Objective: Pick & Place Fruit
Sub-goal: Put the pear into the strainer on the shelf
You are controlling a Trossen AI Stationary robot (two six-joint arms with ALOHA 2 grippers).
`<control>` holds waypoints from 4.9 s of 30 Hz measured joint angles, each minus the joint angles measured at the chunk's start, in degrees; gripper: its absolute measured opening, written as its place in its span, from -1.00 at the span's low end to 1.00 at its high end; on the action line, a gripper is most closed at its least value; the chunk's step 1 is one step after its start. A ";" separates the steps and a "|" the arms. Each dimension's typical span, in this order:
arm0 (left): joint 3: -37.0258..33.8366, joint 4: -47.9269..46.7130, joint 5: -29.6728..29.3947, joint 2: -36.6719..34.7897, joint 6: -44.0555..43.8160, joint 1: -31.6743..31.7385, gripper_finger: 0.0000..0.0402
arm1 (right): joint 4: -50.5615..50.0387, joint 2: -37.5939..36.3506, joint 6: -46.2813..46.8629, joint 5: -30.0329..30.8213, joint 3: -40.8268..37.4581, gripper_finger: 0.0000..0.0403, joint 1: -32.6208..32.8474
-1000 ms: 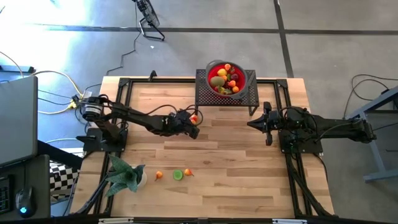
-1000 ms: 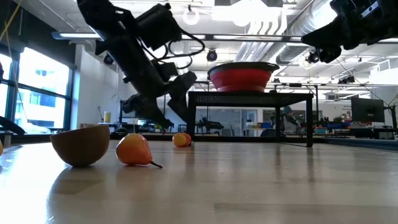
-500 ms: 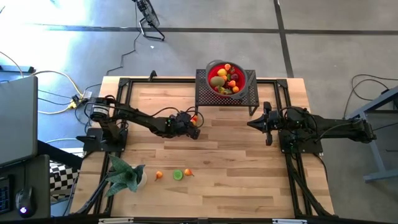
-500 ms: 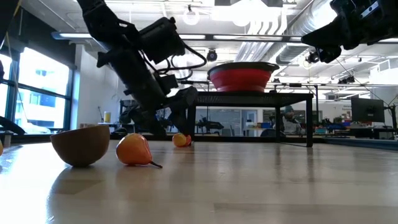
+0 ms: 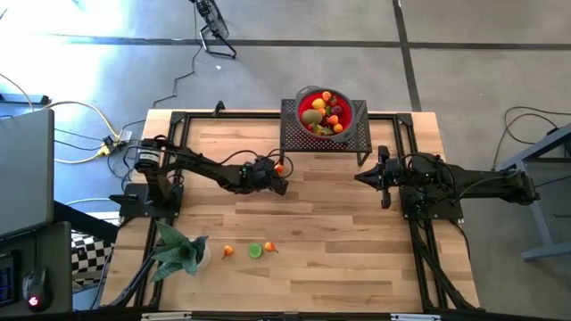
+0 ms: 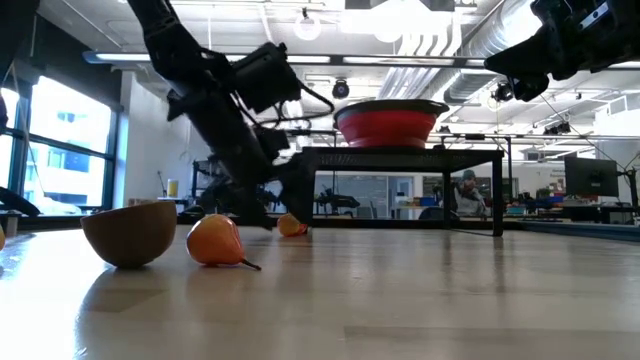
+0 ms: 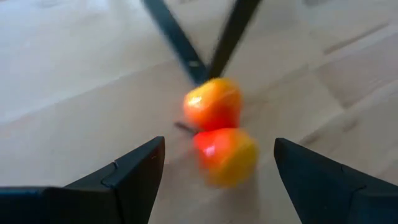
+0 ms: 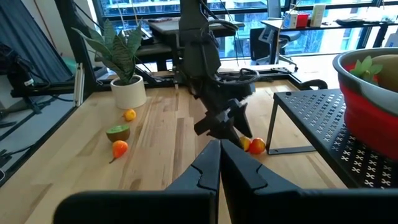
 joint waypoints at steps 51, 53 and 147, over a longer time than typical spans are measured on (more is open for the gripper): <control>-0.03 0.85 0.51 1.30 -0.42 0.30 0.06 | -0.52 0.02 0.02 2.76 0.00 -0.98 0.00; -0.04 0.85 0.56 1.32 -0.42 0.30 0.02 | -0.52 0.00 0.02 2.76 0.00 -0.98 0.00; 27.82 6.74 23.01 -8.86 42.14 15.66 -0.31 | -0.87 0.02 -0.24 2.76 0.00 -0.98 0.02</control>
